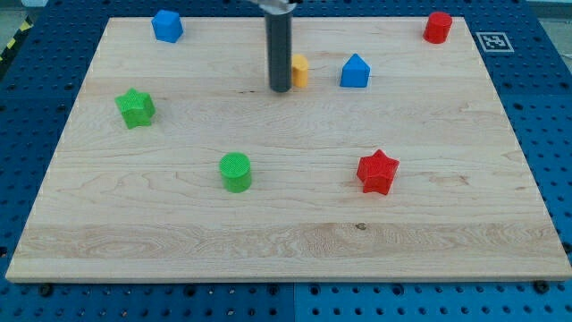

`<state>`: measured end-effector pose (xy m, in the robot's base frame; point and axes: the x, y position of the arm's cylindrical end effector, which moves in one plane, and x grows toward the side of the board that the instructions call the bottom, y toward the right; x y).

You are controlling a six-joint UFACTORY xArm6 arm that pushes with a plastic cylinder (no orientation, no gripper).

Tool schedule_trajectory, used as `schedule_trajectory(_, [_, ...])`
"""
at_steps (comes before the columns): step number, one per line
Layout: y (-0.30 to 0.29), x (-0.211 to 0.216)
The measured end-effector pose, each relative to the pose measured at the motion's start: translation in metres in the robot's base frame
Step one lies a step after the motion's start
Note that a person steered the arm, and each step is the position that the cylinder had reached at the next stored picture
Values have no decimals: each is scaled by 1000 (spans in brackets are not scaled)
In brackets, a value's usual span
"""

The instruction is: Push blue triangle diagonal to the red star

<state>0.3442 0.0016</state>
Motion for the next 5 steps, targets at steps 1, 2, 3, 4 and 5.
schedule_trajectory(1, [17,-3])
schedule_trajectory(2, [34,-6])
schedule_trajectory(3, [71,-11])
schedule_trajectory(4, [110,-12])
schedule_trajectory(5, [142,-12])
